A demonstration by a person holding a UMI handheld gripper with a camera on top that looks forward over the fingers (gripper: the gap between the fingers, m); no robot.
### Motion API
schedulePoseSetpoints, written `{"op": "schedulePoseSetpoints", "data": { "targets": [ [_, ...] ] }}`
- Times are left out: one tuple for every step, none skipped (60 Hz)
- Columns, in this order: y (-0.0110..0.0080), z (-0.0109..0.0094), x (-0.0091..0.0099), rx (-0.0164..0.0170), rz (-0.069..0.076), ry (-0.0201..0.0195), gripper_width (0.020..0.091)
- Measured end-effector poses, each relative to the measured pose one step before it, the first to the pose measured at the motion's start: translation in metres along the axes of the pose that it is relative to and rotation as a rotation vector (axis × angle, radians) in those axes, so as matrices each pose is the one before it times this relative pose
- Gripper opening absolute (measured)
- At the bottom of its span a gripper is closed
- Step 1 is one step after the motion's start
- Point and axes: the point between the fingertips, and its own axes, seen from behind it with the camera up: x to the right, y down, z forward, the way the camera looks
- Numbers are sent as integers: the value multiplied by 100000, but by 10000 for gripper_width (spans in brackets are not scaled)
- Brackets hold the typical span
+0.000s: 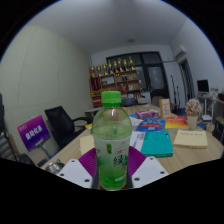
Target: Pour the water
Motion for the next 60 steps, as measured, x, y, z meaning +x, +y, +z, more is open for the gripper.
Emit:
{"op": "schedulePoseSetpoints", "data": {
  "targets": [
    [106, 161, 80, -423, -1546, 372, 388],
    [282, 110, 30, -618, -1523, 479, 387],
    [335, 153, 100, -919, -1586, 566, 387],
    [365, 144, 49, -1031, -1678, 703, 388],
    [457, 115, 90, -1194, -1751, 698, 394],
    [38, 130, -49, 359, -1816, -327, 405],
    [422, 93, -312, 2473, -1553, -582, 402],
    [-334, -251, 334, -343, -1286, -86, 399],
    [8, -1, -36, 267, -1532, 17, 398],
    [-91, 6, -30, 557, -1317, 87, 398],
    [67, -44, -33, -246, -836, 195, 397],
    [-24, -32, 55, 85, -438, 477, 397],
    [-34, -17, 50, 123, 150, 328, 398],
    [-13, -37, 17, 114, 391, 308, 398],
    [0, 34, 25, 113, 429, 331, 397],
    [-27, -16, -27, 181, 500, 134, 399],
    [-47, -4, -51, 209, 310, 65, 397],
    [-53, 46, 294, 86, 12, -18, 402],
    [96, -82, -105, 57, -134, 11, 405],
    [4, -36, -35, 132, -107, 63, 423],
    [-21, -20, 4, 23, -178, 190, 428],
    [-2, -51, -9, -112, -179, 165, 457],
    [19, 7, 14, -168, -115, 134, 469],
    [-47, 28, -64, -343, -65, 89, 484],
    [70, -41, -44, -427, -135, -22, 499],
    [162, -62, -20, -801, -370, -162, 519],
    [324, -54, -28, -1521, -487, -284, 555],
    [404, -61, 59, -1874, -762, -65, 625],
    [308, -60, 85, -2014, -723, 76, 671],
    [450, -100, 14, -1983, -559, -171, 717],
    [387, -144, -38, -1630, -318, -372, 763],
    [339, -183, -58, -1253, 17, -255, 810],
    [280, -250, -98, -1012, 276, -214, 856],
    [204, -293, -204, -824, 35, -485, 856],
    [152, -268, -158, -479, -404, -636, 839],
    [221, -227, -212, -280, -610, -868, 830],
    [209, -339, -260, 33, -814, -814, 824],
    [113, -392, -215, -161, -867, -742, 824],
    [115, -393, -234, -245, -850, -684, 832],
    [133, -420, -179, -363, -783, -309, 841],
    [107, -456, -109, -259, -567, -21, 850],
    [63, -483, -132, -43, -389, 44, 853],
    [53, -458, -63, 131, -241, 93, 855],
    [5, -475, -70, 239, -106, 97, 853],
    [-205, -465, -133, 217, 159, 101, 853],
    [156, -634, -4, 418, 235, 124, 851],
    [-18, -563, -89, 333, 341, 146, 848],
    [-48, -619, -131, 269, 313, 8, 845],
    [-95, -646, -157, 418, 326, -146, 844],
    [-161, -689, -166, 626, 442, -206, 844],
    [-333, -603, -296, 691, 597, -192, 845],
    [-185, -936, -74, 893, 645, -293, 846],
    [-198, -757, -108, 671, 557, -164, 846],
    [-202, -784, -156, 645, 613, -146, 845],
    [-235, -813, -207, 759, 615, -184, 845],
    [-237, -851, -195, 752, 503, -205, 846],
    [-243, -863, -245, 775, 360, -224, 846],
    [-249, -895, -207, 819, 202, -203, 847],
    [-265, -890, -215, 862, 104, -261, 846],
    [-415, -535, -462, 742, -134, -19, 845]
  ]
}}
